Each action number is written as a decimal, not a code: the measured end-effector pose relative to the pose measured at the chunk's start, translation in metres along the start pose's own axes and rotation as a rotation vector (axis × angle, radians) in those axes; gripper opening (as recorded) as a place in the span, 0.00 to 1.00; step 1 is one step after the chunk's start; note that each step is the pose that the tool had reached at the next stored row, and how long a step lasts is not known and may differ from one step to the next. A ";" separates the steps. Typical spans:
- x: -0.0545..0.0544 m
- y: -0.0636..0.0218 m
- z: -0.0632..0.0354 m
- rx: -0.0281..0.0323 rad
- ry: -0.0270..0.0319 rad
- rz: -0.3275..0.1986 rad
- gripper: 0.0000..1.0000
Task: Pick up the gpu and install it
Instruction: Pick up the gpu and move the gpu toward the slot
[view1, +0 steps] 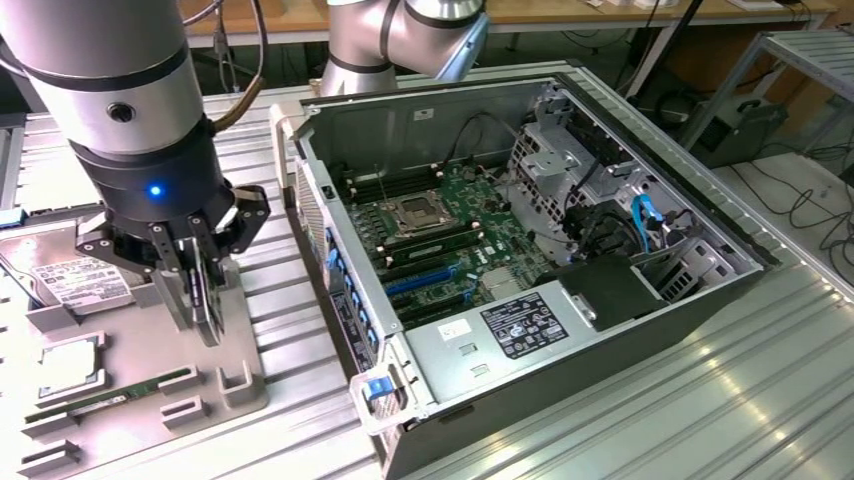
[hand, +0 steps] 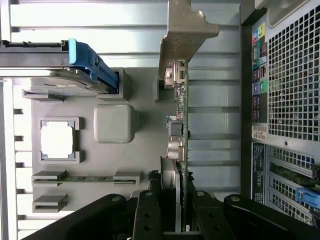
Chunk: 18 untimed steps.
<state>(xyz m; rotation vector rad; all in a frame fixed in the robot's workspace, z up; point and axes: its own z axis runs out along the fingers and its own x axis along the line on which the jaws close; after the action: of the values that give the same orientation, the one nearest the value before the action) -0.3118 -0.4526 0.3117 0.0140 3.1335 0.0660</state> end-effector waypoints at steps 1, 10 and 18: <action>0.000 0.0001 -0.0022 0.0001 0.0005 0.000 0.28; 0.000 0.0007 -0.0202 0.0001 0.0012 0.000 0.28; 0.000 0.0010 -0.0269 0.0001 0.0011 0.000 0.28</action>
<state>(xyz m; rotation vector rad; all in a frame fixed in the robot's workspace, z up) -0.3117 -0.4527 0.3386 0.0140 3.1346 0.0659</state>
